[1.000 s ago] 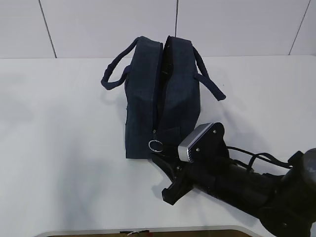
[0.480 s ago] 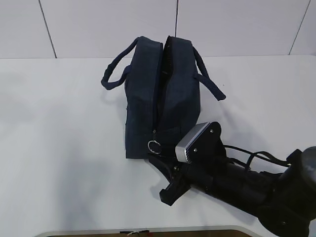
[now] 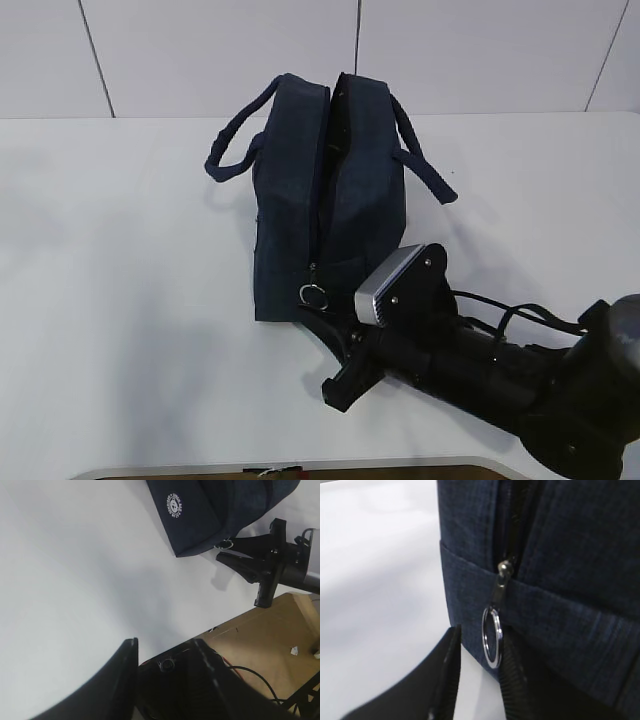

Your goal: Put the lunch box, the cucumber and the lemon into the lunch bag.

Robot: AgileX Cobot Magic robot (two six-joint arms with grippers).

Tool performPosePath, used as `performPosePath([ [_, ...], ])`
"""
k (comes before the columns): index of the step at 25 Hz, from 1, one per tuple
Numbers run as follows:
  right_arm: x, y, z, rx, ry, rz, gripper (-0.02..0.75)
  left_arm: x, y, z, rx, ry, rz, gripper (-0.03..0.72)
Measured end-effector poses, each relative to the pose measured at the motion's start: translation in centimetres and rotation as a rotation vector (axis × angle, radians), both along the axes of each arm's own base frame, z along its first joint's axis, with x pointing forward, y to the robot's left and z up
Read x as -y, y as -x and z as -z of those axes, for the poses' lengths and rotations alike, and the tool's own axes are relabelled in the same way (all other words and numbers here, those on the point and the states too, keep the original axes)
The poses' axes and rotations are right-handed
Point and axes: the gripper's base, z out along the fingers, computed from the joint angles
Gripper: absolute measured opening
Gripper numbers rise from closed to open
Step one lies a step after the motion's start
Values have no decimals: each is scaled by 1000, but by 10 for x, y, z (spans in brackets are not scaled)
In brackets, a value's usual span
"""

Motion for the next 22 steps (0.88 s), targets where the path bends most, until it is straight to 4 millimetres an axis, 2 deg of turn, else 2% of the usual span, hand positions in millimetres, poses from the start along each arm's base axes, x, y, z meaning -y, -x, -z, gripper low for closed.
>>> performPosePath([
  [4, 0, 0, 0, -1, -1, 6, 197, 0, 0, 0, 0, 0, 0, 242],
  [11, 0, 0, 0, -1, -1, 8, 66, 0, 0, 0, 0, 0, 0, 242],
  [15, 1, -1, 0, -1, -2, 9, 48, 0, 0, 0, 0, 0, 0, 242],
  [18, 1, -1, 0, -1, -2, 9, 5, 0, 0, 0, 0, 0, 0, 242],
  [22, 1, -1, 0, -1, -2, 9, 5, 0, 0, 0, 0, 0, 0, 242],
])
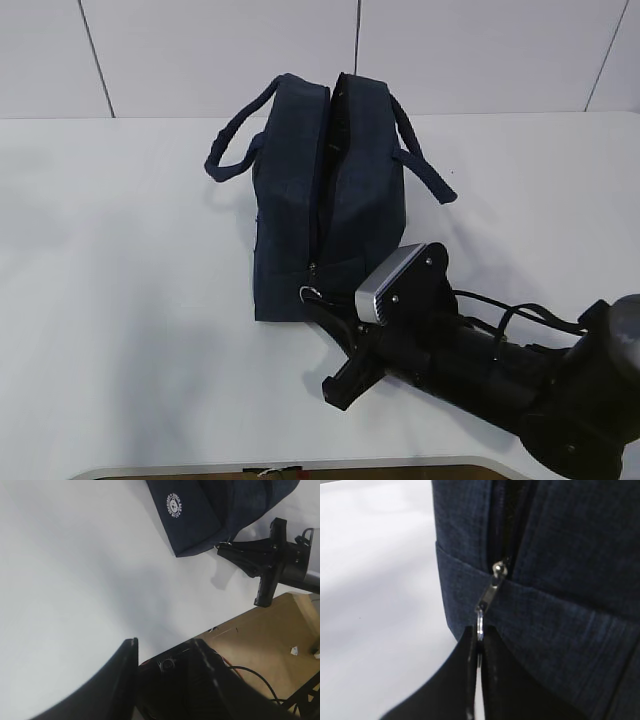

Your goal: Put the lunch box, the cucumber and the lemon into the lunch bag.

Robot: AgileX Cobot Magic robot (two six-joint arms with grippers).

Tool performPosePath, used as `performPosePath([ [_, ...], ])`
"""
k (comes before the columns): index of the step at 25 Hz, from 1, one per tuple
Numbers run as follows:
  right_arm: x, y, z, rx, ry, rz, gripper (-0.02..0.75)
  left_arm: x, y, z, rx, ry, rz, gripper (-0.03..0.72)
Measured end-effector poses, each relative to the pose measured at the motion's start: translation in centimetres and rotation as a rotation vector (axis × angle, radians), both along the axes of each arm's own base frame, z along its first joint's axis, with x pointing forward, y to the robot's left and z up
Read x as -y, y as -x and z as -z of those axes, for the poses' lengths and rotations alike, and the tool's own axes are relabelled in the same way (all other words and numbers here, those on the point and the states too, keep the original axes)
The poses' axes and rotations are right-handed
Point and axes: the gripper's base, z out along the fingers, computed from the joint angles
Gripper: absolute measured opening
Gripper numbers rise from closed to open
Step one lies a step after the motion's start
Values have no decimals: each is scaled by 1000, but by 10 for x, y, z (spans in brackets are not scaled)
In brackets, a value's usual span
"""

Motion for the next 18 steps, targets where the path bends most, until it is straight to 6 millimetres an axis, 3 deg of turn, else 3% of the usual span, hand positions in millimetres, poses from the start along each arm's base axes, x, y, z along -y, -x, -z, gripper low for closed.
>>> performPosePath([
  [10, 4, 7, -22, 44, -27, 0, 5, 6, -2, 0, -24, 60, 11, 242],
  [18, 8, 13, -23, 33, -20, 0, 5, 6, -4, 40, -145, 20, 47, 242],
])
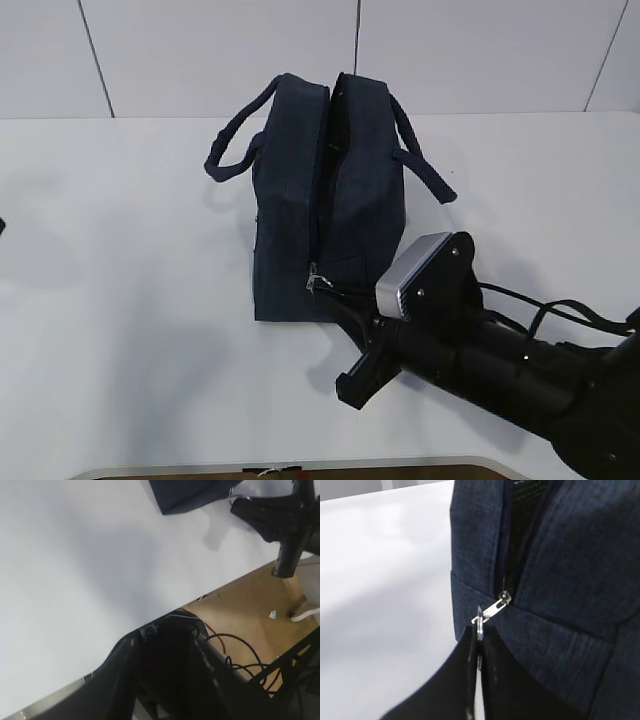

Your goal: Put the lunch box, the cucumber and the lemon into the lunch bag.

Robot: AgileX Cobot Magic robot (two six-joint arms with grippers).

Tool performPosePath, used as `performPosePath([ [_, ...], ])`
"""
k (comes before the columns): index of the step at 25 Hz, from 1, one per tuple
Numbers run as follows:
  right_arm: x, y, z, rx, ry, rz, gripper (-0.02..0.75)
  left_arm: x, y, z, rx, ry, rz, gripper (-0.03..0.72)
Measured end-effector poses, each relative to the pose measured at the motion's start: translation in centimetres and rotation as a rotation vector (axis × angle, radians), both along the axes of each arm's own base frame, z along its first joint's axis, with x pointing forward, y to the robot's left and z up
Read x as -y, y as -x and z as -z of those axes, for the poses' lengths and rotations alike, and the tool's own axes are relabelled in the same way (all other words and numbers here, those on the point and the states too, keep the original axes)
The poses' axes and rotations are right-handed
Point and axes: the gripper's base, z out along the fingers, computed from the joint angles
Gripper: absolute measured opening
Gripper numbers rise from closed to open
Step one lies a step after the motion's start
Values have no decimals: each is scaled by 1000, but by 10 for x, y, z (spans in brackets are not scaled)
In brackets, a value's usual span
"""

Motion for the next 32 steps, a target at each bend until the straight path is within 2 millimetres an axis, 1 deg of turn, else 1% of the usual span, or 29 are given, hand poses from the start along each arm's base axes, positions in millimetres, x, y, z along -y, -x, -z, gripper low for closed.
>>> performPosePath([
  [5, 0, 0, -13, 26, -9, 0, 5, 0, 3, 31, -77, -20, 56, 242],
  [8, 1, 1, -20, 29, 1, 1, 5, 3, 4, 49, -106, -12, 133, 242],
  [12, 2, 2, -27, 27, 21, 0, 5, 10, 2, 73, -69, -21, 232, 242],
  [15, 3, 3, -30, 17, 43, 0, 5, 20, -5, 89, -5, -40, 260, 242],
  [18, 4, 4, -37, 17, 44, 5, 5, 33, -14, 97, 76, -50, 273, 242],
  [23, 6, 6, -40, -19, 65, 16, 5, 54, -32, 112, 205, -63, 283, 242],
  [28, 9, 8, -47, -43, 78, 27, 5, 83, -40, 142, 208, -60, 361, 242],
  [30, 10, 9, -49, -51, 90, 29, 5, 93, -44, 155, 213, -78, 371, 242],
  [32, 11, 9, -50, -58, 96, 33, 5, 101, -45, 164, 226, -90, 372, 243],
])
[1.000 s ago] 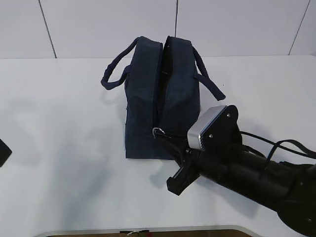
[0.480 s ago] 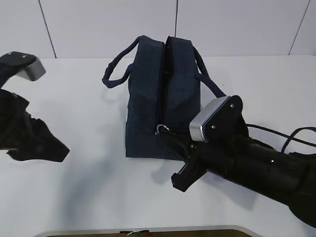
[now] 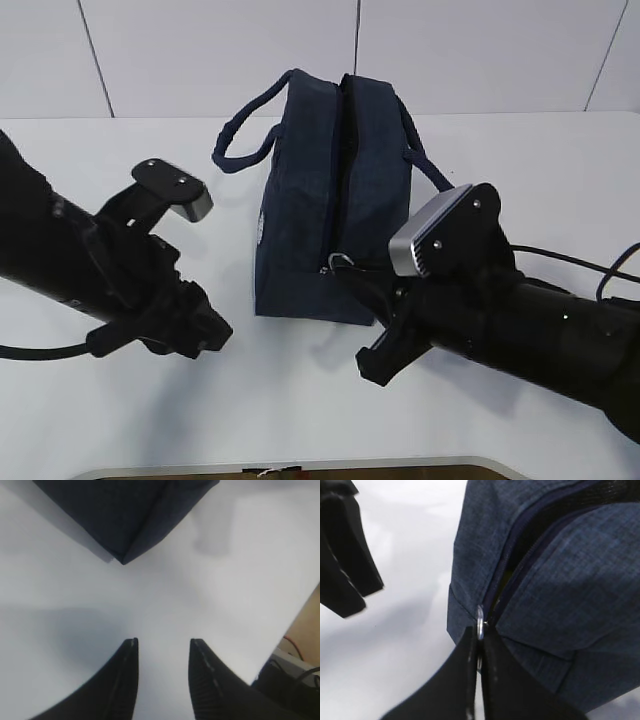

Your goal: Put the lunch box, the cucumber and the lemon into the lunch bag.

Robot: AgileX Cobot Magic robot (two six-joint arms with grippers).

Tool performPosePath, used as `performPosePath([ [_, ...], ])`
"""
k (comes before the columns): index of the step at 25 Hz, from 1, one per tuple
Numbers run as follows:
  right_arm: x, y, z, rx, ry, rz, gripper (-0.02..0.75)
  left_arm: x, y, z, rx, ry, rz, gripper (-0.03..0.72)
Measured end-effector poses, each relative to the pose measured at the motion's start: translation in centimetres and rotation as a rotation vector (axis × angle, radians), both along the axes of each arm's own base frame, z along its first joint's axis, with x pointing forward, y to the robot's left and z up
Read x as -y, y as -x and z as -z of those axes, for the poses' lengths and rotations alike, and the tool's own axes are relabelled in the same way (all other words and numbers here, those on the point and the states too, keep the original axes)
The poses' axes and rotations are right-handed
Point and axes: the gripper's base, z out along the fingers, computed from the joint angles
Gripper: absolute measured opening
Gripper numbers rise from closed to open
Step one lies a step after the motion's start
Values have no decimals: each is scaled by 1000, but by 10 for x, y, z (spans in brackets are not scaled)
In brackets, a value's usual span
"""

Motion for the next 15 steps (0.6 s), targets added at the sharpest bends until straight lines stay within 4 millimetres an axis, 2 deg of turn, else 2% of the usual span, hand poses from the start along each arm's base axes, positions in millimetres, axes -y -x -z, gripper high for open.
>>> performPosePath([
  [2, 0, 0, -2, 0, -1, 2, 5, 6, -1, 4, 27, -5, -2, 250],
  [9, -3, -7, -10, 4, 17, 10, 5, 21, -2, 2, 148, 10, -25, 376],
  [15, -6, -13, -16, 8, 7, 15, 5, 21, -6, 0, 186, 18, -55, 386],
])
